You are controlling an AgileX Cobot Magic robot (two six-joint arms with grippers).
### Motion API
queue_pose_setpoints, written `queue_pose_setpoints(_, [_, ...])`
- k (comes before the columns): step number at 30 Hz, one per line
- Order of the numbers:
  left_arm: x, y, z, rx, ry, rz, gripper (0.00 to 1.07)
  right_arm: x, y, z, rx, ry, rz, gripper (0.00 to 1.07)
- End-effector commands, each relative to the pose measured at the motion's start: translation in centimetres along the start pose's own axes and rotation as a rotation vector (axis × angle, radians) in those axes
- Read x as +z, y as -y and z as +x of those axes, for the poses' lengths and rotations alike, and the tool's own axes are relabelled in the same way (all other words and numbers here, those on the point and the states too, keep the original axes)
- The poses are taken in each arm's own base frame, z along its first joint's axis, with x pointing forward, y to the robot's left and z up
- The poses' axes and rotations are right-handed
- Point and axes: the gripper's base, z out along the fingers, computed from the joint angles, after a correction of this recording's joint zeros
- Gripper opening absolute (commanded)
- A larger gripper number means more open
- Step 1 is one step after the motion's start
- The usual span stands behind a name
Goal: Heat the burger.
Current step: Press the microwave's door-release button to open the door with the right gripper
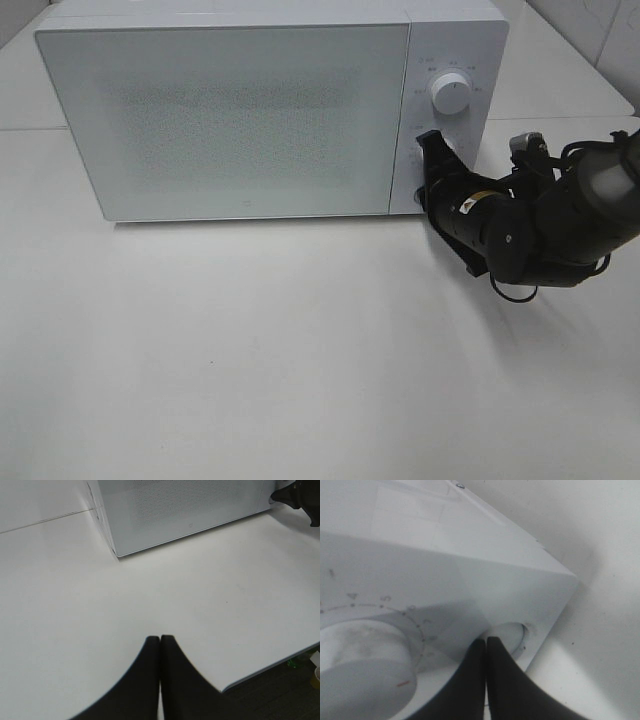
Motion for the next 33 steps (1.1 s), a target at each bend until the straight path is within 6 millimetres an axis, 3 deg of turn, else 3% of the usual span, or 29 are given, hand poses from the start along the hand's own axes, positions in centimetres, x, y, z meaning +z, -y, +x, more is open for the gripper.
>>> queue_pose_setpoints(1, [-0.3,0.0,0.1,-0.007,0.036,-0.005,0.0,0.3,-2.3,-0.8,-0.017,0.06,-0.14,0.0])
queue_pose_setpoints(8, [-0.3,0.0,0.1,-0.007,0.036,-0.005,0.0,1.1,-2.0,-0.6,-0.004,0.062,-0.142,0.0])
queue_pose_setpoints(18, [-0.3,0.0,0.1,-0.007,0.036,-0.005,0.0,1.8,-3.1,-0.8,0.001,0.094,-0.2,0.0])
queue_pose_setpoints(33, [-0.3,0.0,0.1,-0.007,0.036,-0.005,0.0,1.7,-3.2,-0.8,0.003,0.082,-0.187,0.0])
